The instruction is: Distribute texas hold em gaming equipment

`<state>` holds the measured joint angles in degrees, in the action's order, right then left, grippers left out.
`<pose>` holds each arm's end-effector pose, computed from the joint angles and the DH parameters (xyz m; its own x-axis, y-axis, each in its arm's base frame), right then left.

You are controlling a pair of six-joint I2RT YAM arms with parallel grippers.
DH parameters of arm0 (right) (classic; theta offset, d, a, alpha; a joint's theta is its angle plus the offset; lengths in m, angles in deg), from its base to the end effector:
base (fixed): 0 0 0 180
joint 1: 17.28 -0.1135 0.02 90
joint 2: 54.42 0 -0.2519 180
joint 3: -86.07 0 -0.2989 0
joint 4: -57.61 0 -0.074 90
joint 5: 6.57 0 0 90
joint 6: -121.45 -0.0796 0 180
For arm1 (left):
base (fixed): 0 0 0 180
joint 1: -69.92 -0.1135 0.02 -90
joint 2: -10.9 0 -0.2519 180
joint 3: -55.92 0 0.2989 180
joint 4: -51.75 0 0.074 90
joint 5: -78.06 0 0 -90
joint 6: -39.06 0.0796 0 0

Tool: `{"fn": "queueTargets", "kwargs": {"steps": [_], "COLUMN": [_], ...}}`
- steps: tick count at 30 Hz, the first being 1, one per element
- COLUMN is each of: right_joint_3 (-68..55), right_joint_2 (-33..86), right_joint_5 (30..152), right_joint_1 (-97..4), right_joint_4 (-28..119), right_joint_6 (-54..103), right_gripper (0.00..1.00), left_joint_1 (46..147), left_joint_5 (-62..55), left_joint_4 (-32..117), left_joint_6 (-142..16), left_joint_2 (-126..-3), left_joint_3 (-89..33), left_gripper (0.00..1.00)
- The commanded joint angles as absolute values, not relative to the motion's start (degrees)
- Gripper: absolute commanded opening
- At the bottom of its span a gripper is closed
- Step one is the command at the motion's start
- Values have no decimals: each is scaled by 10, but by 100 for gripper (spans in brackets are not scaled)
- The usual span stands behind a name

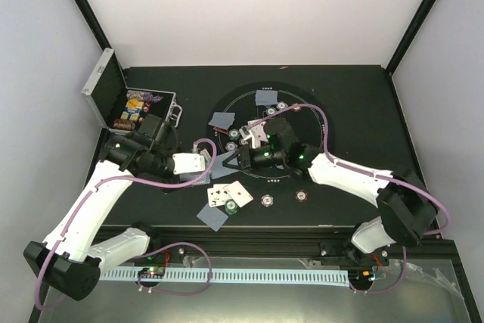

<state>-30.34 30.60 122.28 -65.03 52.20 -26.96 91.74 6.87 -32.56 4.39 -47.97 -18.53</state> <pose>0.2304 0.3280 0.1938 -0.9706 -0.0819 -0.2262 -0.2405 0.3420 0.9084 0.2057 -0.1100 0.2702 -0.1134 0.8840 -0.4535 0.9734 0.1903 0.1274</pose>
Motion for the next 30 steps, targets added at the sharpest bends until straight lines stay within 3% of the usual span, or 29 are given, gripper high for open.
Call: {"fn": "queueTargets", "kwargs": {"steps": [1, 5, 7, 10, 15, 19, 21, 30], "right_joint_3": [-274, -175, -145, -71, 51, 49, 28, -23], "right_joint_2": [280, 303, 326, 363, 448, 495, 509, 604], "right_joint_5": [1235, 1161, 1203, 1162, 879, 619, 552, 416], "right_joint_1": [-610, -549, -523, -513, -515, -544, -560, -595], "right_joint_4": [444, 250, 240, 176, 47, 92, 143, 293], "right_joint_6": [-210, -57, -23, 36, 171, 314, 384, 575], "right_gripper": [1, 1, 1, 1, 1, 1, 1, 1], "left_joint_1": [918, 918, 918, 918, 918, 918, 917, 917], "left_joint_5": [72, 75, 73, 70, 68, 66, 64, 60], "left_joint_4": [-320, -321, -322, -324, -324, -326, -326, -320], "left_joint_6": [49, 48, 48, 50, 50, 48, 49, 48], "left_joint_2": [-472, -475, -475, -472, -474, -476, -473, -480], "left_joint_3": [-197, -201, -201, -199, -197, -198, -197, -194], "left_gripper": [2, 1, 1, 2, 1, 2, 1, 1]}}
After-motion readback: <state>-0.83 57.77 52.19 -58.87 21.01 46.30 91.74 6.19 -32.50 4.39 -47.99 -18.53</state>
